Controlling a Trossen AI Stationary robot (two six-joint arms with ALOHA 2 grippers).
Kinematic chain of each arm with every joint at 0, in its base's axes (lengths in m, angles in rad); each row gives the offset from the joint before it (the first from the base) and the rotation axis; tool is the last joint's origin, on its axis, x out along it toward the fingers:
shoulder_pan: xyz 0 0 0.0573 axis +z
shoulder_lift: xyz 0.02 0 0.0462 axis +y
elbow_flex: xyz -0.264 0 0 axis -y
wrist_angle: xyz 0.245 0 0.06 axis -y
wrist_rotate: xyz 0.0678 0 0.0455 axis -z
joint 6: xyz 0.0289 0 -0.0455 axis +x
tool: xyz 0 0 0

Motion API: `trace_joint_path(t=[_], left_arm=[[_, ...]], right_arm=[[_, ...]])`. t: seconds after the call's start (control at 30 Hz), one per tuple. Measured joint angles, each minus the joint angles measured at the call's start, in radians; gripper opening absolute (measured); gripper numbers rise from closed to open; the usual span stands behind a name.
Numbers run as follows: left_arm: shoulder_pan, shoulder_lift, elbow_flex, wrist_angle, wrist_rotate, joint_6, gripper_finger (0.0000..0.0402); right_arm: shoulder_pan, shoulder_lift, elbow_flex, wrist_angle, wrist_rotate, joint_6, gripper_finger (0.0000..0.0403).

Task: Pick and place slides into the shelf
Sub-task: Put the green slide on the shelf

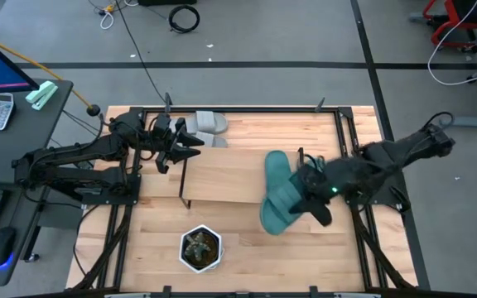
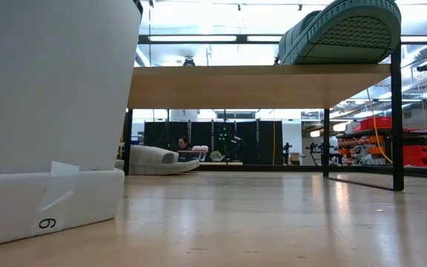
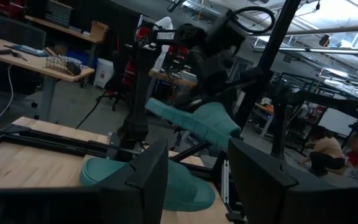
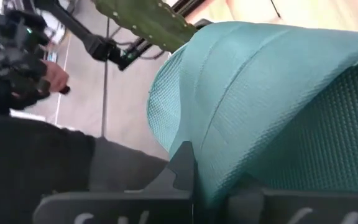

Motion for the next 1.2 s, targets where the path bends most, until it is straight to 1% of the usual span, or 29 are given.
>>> trace_joint_path(t=[0.1, 0.23, 0.43, 0.53, 0.8, 0.93, 1.03, 1.2], left_arm=[[0.0, 0.0, 0.0, 0.0, -0.014, 0.003, 0.0172], [0.0, 0.0, 0.0, 0.0, -0.022, 0.003, 0.0172], [0.0, 0.0, 0.0, 0.0, -0.084, 0.002, 0.0172], [0.0, 0.0, 0.0, 0.004, -0.131, -0.015, 0.0172], [0.0, 0.0, 0.0, 0.005, -0.203, -0.061, 0.0172], [0.0, 0.0, 0.0, 0.006, -0.211, -0.071, 0.0172], [0.0, 0.0, 0.0, 0.005, -0.218, -0.09, 0.0172], [0.0, 0.0, 0.0, 0.006, -0.218, -0.09, 0.0172]], right_arm=[[-0.105, 0.026, 0.0, 0.011, -0.133, -0.099, 0.001], [-0.227, 0.049, 0.0, 0.066, -0.278, -0.216, 0.001], [-0.359, 0.067, 0.0, 0.121, -0.448, -0.364, 0.001], [-0.41, 0.089, 0.0, 0.147, -0.501, -0.451, 0.001], [-0.49, 0.181, 0.0, 0.224, -0.681, -0.627, 0.001], [-0.513, 0.222, 0.0, 0.244, -0.776, -0.693, 0.001], [-0.526, 0.25, 0.0, 0.289, -0.822, -0.712, 0.001], [-0.533, 0.29, 0.003, 0.378, -0.878, -0.691, 0.001]])
